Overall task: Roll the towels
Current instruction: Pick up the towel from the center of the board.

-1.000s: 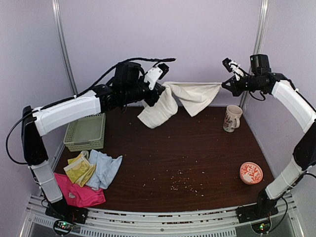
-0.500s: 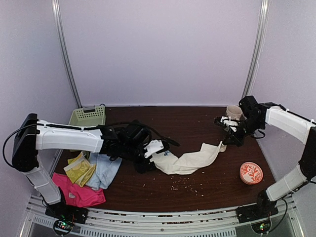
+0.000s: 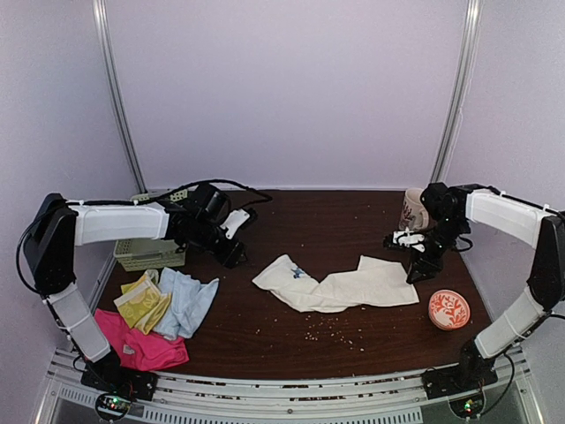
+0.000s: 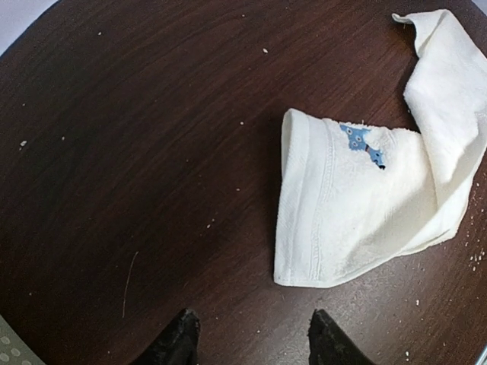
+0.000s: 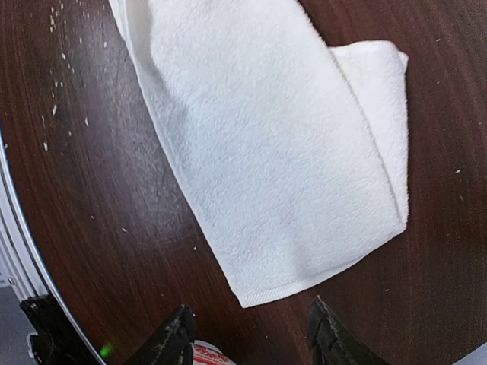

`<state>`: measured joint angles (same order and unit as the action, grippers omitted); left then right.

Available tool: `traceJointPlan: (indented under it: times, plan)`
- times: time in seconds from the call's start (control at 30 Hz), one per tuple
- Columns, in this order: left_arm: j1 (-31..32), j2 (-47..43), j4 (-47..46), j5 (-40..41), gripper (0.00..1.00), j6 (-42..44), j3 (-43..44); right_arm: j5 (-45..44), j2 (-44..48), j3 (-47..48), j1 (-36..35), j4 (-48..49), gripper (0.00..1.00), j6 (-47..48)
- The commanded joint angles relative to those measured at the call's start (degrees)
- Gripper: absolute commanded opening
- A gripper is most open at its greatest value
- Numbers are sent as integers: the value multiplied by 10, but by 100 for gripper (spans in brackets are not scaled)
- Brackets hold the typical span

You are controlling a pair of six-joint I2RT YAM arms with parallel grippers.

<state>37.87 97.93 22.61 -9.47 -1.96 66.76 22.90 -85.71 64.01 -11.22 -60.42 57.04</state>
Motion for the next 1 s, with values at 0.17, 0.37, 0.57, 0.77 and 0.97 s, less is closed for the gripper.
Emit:
traceJointPlan:
  times: [0.17, 0.37, 0.57, 0.77, 0.97]
  plan:
    - [0, 28, -38, -81, 56, -70, 23, -136, 3, -84, -22, 49, 52, 73]
    - [0, -5, -84, -70, 61, -84, -21, -174, -57, -55, -24, 65, 52, 35]
    - [0, -30, -80, -50, 61, -78, -39, -181, -98, -62, -53, 71, 56, -1]
    - [-1, -60, -85, -23, 61, -60, -63, -220, -119, -93, -88, 105, 59, -30]
    - [0, -50, -54, 11, 60, -27, -60, -302, -149, -78, -103, 154, 28, -74]
